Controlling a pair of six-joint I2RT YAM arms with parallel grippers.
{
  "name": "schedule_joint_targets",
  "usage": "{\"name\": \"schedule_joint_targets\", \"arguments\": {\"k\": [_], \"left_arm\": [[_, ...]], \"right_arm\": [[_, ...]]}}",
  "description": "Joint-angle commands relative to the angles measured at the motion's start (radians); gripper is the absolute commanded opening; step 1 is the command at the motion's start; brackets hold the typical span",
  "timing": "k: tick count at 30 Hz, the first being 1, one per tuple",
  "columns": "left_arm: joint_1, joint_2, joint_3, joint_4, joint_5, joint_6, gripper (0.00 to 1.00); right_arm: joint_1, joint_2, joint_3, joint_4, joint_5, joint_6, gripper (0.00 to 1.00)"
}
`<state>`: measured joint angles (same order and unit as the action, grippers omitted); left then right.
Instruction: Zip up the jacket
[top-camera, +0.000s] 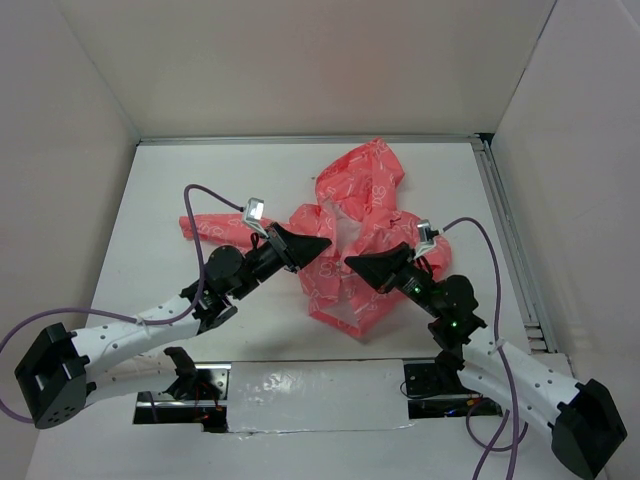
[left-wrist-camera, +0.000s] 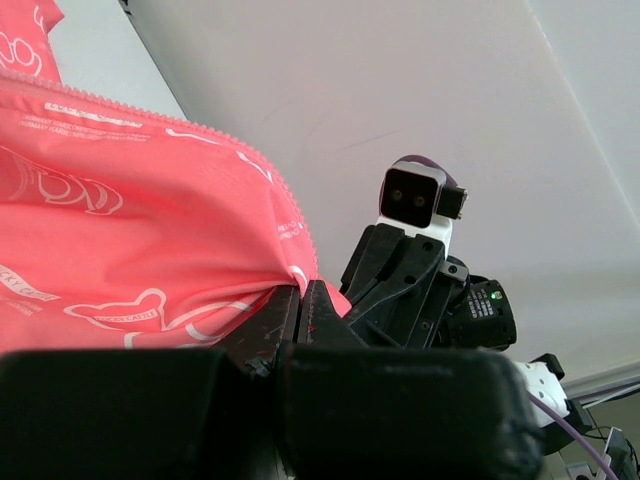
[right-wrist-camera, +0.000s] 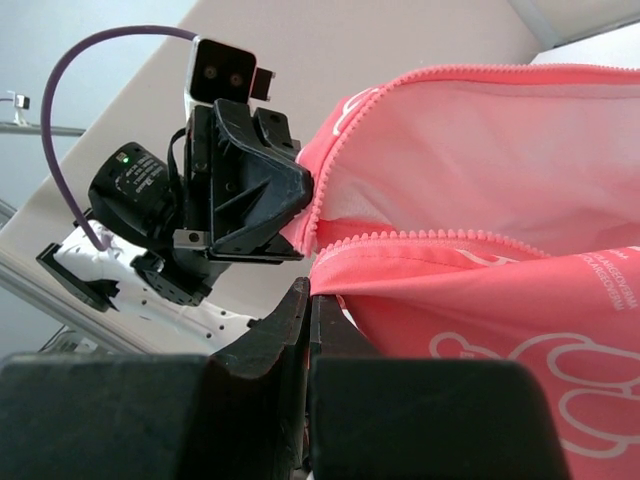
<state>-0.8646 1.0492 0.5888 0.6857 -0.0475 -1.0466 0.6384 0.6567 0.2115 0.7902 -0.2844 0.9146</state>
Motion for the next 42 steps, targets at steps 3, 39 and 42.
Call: {"name": "schedule_joint_targets", "arguments": {"k": [3, 39, 42], "left_arm": [[-0.004, -0.011, 0.003, 0.106, 0.006, 0.031, 0.0], [-0.002, -0.011, -0.014, 0.063, -0.012, 0.01, 0.0], [-0.004, -0.011, -0.007, 0.057, -0.009, 0.011, 0.0]], "right_arm": [[0.007, 0.029, 0.049, 0.059, -0.025, -0.016, 0.0], [0.009, 0.083, 0.071, 0.141, -0.009, 0.007, 0.0], [0.009, 0.069, 0.075, 0.115, -0.009, -0.003, 0.0]]}}
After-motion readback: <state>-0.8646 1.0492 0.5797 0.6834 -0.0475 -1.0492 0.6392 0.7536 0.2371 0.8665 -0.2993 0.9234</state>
